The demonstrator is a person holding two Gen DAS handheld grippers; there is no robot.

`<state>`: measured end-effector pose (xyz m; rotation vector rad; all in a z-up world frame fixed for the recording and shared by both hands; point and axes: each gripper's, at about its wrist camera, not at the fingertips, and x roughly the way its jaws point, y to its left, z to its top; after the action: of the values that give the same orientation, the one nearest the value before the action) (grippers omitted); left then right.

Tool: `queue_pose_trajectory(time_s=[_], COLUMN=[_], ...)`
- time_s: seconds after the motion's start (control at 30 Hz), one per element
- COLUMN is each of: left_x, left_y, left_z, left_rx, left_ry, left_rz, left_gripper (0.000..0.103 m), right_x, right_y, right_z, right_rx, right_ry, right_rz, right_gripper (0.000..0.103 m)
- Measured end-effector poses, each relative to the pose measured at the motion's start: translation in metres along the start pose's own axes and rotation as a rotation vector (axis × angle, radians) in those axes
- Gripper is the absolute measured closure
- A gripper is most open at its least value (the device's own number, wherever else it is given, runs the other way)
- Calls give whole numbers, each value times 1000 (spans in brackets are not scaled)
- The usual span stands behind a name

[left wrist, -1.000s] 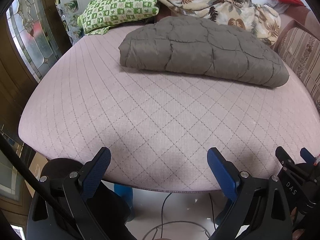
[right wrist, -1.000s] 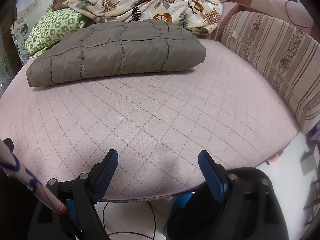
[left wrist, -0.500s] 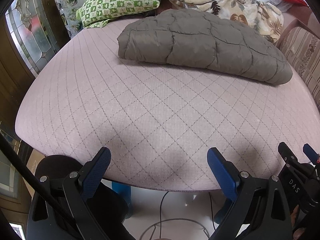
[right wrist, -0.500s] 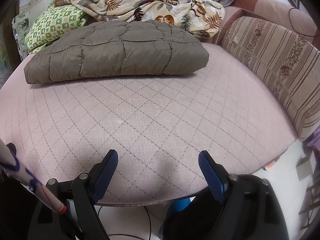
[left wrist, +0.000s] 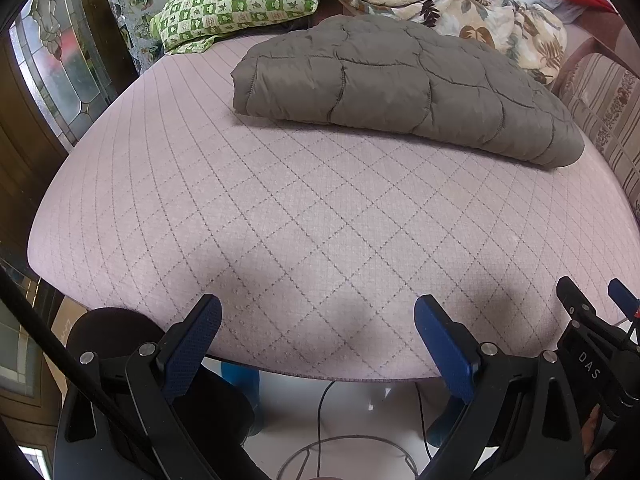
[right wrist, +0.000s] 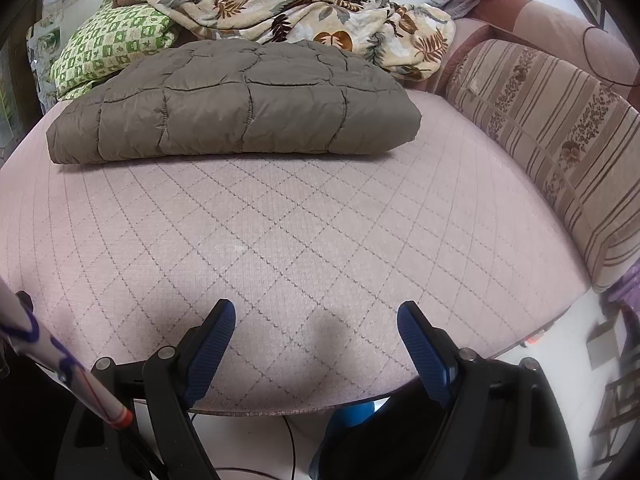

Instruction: Fold large clothes

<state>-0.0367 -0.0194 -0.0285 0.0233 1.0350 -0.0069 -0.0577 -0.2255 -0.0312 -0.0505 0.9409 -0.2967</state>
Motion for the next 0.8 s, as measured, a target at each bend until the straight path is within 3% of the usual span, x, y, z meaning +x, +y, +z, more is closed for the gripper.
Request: queue_pose_trajectory(time_s=[0.33, 0.8], left_x=[1, 13], left_y=[6, 35], left_z=[2, 42], left_rx=[-14, -56], left_ry=[-7, -61], left_rz=[-6, 57], left_gripper=[7, 7], right_x=[-3, -1], right_y=[6, 10], right_z=[7, 39], right_rx=[-39, -38], right_ry=[-8, -14], right_rz=[-13, 33], right_gripper=[15, 14])
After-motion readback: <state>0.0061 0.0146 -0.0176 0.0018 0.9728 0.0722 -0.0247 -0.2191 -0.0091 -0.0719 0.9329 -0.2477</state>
